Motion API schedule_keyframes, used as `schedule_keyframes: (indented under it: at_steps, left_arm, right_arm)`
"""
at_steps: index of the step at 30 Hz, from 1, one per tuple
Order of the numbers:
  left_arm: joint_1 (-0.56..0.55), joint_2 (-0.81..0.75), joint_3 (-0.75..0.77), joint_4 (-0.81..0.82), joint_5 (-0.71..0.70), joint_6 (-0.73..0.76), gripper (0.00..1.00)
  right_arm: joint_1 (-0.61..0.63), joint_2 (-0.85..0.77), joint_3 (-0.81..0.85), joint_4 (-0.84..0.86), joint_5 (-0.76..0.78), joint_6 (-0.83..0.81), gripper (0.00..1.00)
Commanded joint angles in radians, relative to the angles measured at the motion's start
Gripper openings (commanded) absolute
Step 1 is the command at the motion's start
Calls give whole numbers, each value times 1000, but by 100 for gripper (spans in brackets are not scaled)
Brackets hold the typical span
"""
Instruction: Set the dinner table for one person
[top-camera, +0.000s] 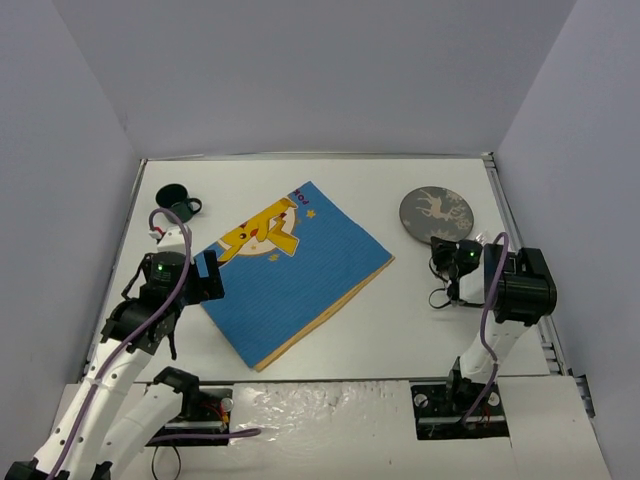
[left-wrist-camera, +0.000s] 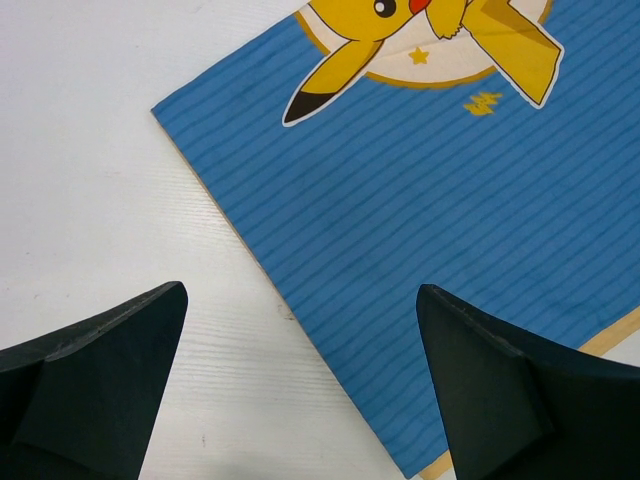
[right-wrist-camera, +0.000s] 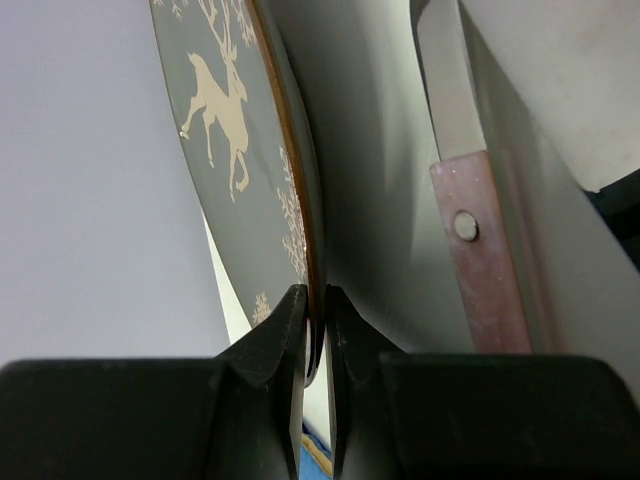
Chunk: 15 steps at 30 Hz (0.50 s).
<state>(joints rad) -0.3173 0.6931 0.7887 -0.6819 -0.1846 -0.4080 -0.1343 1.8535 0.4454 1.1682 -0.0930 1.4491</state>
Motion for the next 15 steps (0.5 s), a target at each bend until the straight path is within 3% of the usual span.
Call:
schedule_keyframes:
  at_steps: [1, 15]
  left_arm:
    - [9, 8, 12, 47, -19, -9, 97]
    - [31, 12, 15, 50, -28, -5, 97]
  right_arm:
    - [-11, -114, 74, -41, -54, -94, 0]
    - [35, -237, 360, -167, -515, -279, 0]
